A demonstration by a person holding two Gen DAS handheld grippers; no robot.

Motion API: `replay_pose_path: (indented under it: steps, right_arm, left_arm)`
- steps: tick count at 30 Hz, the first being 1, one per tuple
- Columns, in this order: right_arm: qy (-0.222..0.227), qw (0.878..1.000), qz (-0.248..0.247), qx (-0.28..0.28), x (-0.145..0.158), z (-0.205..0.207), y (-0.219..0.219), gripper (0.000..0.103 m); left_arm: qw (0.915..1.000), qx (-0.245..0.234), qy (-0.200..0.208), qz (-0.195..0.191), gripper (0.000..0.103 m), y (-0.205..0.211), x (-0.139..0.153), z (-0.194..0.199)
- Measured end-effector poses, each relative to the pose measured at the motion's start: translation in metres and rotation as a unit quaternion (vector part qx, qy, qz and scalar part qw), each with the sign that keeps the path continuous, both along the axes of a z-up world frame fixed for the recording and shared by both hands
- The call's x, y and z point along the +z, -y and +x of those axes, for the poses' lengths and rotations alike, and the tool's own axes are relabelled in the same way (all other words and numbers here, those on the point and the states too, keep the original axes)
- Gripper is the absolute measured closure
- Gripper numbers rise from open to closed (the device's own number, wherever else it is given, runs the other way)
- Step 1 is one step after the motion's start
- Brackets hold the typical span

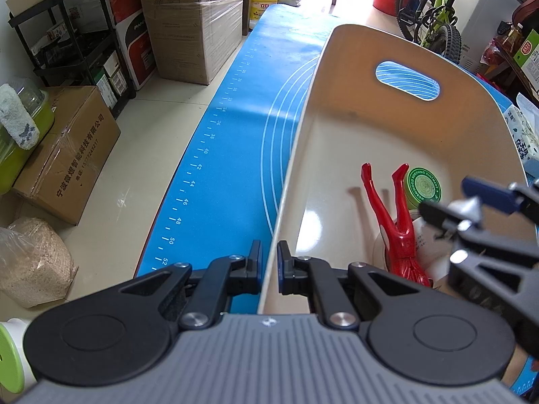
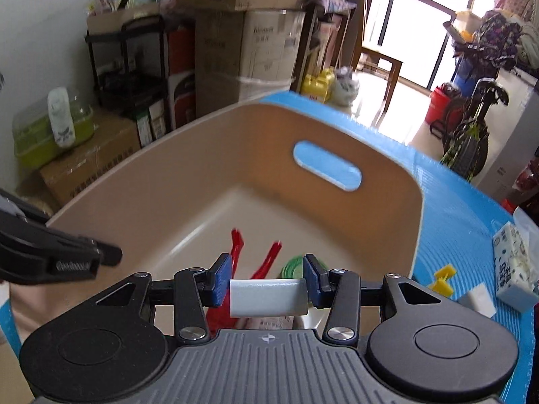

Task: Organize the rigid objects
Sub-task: 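Carry the white charger into the basket and release it, then move the right gripper to the yellow plastic tool and grasp it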

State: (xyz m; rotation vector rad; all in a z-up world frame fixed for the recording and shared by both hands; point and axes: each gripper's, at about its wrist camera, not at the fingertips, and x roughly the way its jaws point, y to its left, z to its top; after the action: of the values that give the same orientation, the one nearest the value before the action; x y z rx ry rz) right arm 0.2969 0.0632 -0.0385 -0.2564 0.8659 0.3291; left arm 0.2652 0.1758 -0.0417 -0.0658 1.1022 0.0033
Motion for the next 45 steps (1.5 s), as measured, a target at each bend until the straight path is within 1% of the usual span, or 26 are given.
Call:
replay_pose_path:
  steps: [1, 7, 8, 9, 11, 15, 19, 22, 27, 29, 32, 36, 39, 45]
  right_arm:
    - [-0.008, 1.0, -0.005, 0.0, -0.003, 0.001, -0.001, 0.052]
    - [-0.018, 1.0, -0.014, -0.001, -0.002, 0.006, -0.004, 0.052]
    - [-0.019, 1.0, -0.01, 0.0, -0.001, 0.006, -0.003, 0.048]
    - [-0.014, 1.0, -0.003, -0.001, 0.001, 0.005, -0.002, 0.044]
    - [0.001, 1.0, 0.012, -0.005, 0.006, 0.001, 0.003, 0.039]
    - [0.03, 0.999, 0.038, 0.0, 0.017, -0.008, 0.01, 0.035]
    - [0.055, 0.997, 0.053, -0.005, 0.033, -0.013, 0.024, 0.035]
    - [0.074, 0.995, 0.068, -0.012, 0.047, -0.017, 0.044, 0.035]
    - [0.095, 0.993, 0.053, -0.037, 0.058, -0.017, 0.086, 0.033]
    - [0.093, 0.993, 0.039, -0.056, 0.055, -0.015, 0.106, 0.033]
    - [0.08, 0.993, 0.032, -0.085, 0.047, -0.011, 0.133, 0.034]
    - [0.058, 0.991, 0.021, -0.119, 0.026, -0.006, 0.158, 0.034]
    - [0.045, 0.99, 0.021, -0.133, 0.009, -0.005, 0.166, 0.034]
    - [0.033, 0.989, 0.03, -0.141, -0.018, 0.003, 0.162, 0.034]
  left_arm:
    - [1.0, 0.0, 0.0, -0.001, 0.092, 0.0, 0.0, 0.0]
    - [1.0, 0.0, 0.0, 0.002, 0.092, 0.001, 0.0, 0.001]
    - [1.0, 0.0, 0.0, 0.002, 0.092, 0.001, 0.0, 0.001]
    - [1.0, 0.0, 0.0, 0.002, 0.092, 0.001, 0.0, 0.001]
    - [1.0, -0.001, 0.0, 0.003, 0.092, 0.001, 0.0, 0.001]
    - [1.0, -0.001, 0.0, 0.003, 0.092, 0.0, 0.0, 0.001]
    - [1.0, -0.002, -0.001, 0.006, 0.092, 0.001, -0.001, 0.001]
    - [1.0, -0.001, -0.001, 0.003, 0.092, -0.001, -0.001, 0.001]
    - [1.0, -0.001, -0.001, 0.001, 0.092, 0.0, -0.001, 0.0]
    - [1.0, -0.001, -0.002, -0.001, 0.092, -0.001, -0.001, 0.0]
    - [1.0, 0.0, -0.002, -0.001, 0.092, -0.001, -0.001, 0.0]
    - [1.0, 0.0, -0.002, -0.001, 0.092, -0.001, -0.001, 0.0]
    - [1.0, 0.0, -0.002, -0.001, 0.092, -0.001, -0.001, 0.0]
    - [1.0, 0.0, -0.002, -0.001, 0.092, -0.001, -0.001, 0.0]
